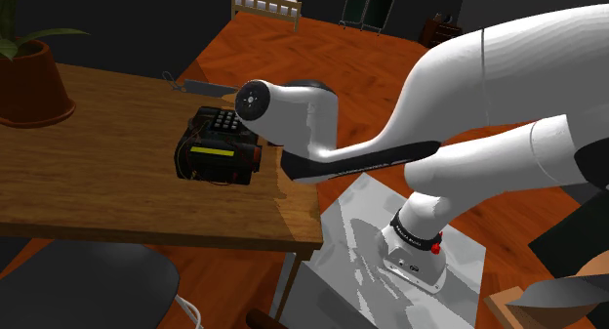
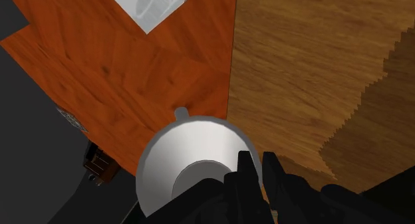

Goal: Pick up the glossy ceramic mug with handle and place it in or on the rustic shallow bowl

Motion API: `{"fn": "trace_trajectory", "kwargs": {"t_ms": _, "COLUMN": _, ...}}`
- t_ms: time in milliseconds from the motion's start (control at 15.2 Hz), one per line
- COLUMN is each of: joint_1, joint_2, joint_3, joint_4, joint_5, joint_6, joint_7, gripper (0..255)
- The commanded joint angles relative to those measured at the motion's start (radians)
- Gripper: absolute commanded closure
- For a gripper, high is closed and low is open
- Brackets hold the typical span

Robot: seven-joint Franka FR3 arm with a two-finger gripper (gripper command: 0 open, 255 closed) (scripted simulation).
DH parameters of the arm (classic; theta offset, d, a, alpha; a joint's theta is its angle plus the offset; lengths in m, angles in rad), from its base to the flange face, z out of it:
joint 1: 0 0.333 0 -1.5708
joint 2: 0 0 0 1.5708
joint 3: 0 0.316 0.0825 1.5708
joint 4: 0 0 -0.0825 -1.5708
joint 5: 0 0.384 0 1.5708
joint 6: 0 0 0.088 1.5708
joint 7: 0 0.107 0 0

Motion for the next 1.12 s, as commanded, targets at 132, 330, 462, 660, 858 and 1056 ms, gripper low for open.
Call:
{"fn": "trace_trajectory", "kwargs": {"t_ms": 132, "joint_1": 0.046, "joint_2": -0.016, "joint_3": -0.06, "joint_4": 0.017, "joint_5": 0.004, "joint_6": -0.041, "joint_7": -0.036, "gripper": 255}}
{"fn": "trace_trajectory", "kwargs": {"t_ms": 330, "joint_1": 0.075, "joint_2": -0.03, "joint_3": -0.102, "joint_4": 0.033, "joint_5": 0.007, "joint_6": -0.071, "joint_7": -0.064, "gripper": 255}}
{"fn": "trace_trajectory", "kwargs": {"t_ms": 462, "joint_1": 0.024, "joint_2": -0.009, "joint_3": -0.078, "joint_4": 0.054, "joint_5": -0.013, "joint_6": -0.057, "joint_7": -0.065, "gripper": 255}}
{"fn": "trace_trajectory", "kwargs": {"t_ms": 660, "joint_1": -0.151, "joint_2": 0.052, "joint_3": 0.021, "joint_4": 0.123, "joint_5": -0.073, "joint_6": -0.017, "joint_7": -0.059, "gripper": 255}}
{"fn": "trace_trajectory", "kwargs": {"t_ms": 858, "joint_1": -0.354, "joint_2": 0.091, "joint_3": 0.153, "joint_4": 0.203, "joint_5": -0.118, "joint_6": 0.014, "joint_7": -0.063, "gripper": 255}}
{"fn": "trace_trajectory", "kwargs": {"t_ms": 1056, "joint_1": -0.572, "joint_2": 0.091, "joint_3": 0.302, "joint_4": 0.29, "joint_5": -0.13, "joint_6": 0.044, "joint_7": -0.09, "gripper": 255}}
